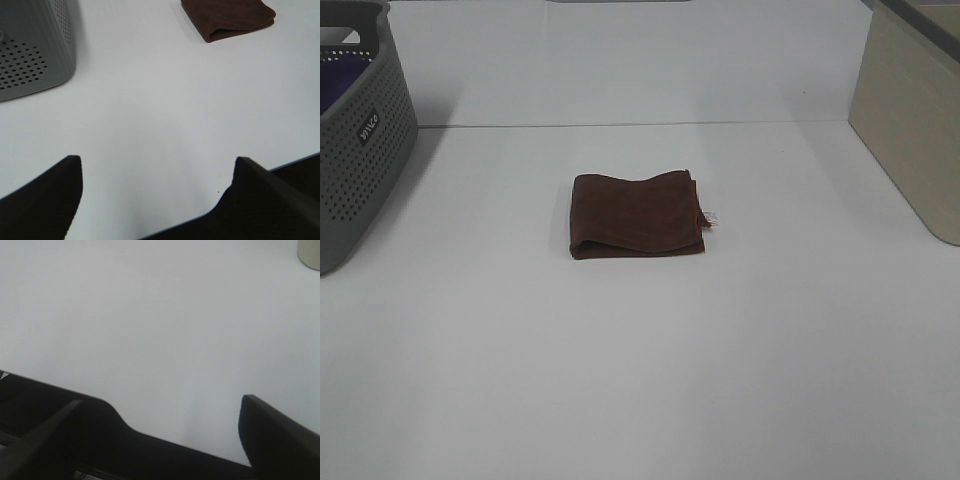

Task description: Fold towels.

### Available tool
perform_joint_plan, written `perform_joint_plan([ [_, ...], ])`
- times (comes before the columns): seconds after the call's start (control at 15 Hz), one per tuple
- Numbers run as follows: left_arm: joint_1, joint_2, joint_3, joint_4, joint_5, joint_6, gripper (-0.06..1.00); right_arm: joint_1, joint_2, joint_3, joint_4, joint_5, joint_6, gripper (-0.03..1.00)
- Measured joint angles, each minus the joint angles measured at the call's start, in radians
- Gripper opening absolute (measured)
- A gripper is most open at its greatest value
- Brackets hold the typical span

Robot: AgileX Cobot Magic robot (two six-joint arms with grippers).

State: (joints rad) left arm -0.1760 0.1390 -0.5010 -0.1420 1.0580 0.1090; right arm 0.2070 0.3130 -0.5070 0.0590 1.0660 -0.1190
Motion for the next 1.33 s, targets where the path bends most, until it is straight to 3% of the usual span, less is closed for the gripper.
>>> perform_joint_plan([
  [0.2, 0.008, 0.0, 0.0, 0.0, 0.0, 0.0, 0.78, -0.017, 0.0, 0.0, 0.002, 0.0, 0.0, 0.78],
  [0.4, 0.135, 0.0, 0.0, 0.0, 0.0, 0.001, 0.78, -0.153, -0.029, 0.0, 0.004, -0.002, 0.0, 0.78],
  [0.53, 0.191, 0.0, 0.0, 0.0, 0.0, 0.001, 0.78, -0.188, -0.097, 0.0, 0.004, -0.003, 0.0, 0.78],
  [1.33, 0.205, -0.143, 0.001, 0.0, 0.0, 0.001, 0.78, -0.194, -0.32, 0.001, 0.01, -0.002, 0.0, 0.78],
])
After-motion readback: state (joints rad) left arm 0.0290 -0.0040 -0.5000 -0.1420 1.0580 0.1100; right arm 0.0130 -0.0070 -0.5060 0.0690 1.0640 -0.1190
